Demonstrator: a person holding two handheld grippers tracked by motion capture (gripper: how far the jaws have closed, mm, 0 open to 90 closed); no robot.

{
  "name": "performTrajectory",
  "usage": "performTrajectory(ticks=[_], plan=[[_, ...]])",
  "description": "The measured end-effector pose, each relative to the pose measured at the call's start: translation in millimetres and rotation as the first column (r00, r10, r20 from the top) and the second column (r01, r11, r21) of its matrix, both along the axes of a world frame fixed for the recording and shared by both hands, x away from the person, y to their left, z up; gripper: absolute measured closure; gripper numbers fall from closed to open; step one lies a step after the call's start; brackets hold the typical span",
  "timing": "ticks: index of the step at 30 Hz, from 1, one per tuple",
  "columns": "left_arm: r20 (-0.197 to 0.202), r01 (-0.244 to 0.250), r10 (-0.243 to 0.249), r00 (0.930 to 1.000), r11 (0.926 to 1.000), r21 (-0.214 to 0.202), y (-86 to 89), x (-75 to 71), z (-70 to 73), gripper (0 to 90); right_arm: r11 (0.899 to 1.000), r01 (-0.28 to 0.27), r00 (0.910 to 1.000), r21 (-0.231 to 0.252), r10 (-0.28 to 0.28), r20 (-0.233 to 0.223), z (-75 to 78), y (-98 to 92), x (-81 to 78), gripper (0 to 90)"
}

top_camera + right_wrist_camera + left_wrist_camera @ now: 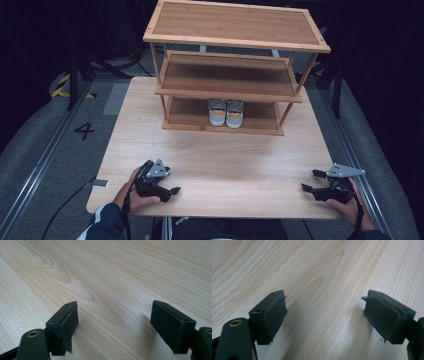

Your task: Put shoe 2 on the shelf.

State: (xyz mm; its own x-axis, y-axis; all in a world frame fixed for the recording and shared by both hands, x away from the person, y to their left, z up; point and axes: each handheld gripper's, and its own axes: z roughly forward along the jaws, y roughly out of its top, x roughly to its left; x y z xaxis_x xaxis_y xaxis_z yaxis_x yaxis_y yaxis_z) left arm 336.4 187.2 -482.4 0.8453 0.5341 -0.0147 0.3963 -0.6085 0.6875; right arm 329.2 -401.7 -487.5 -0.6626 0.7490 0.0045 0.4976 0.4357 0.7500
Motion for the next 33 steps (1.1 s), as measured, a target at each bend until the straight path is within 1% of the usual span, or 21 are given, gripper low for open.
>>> performTrajectory(ticks=[33], plan=[[-0.001,-0.003,0.003,1.0,1.0,0.0,-0.1,-0.3,0.0,18.0,1.0,0.012,0.9999,0.007,-0.012,-0.007,0.2,-0.8,0.4,23.6]])
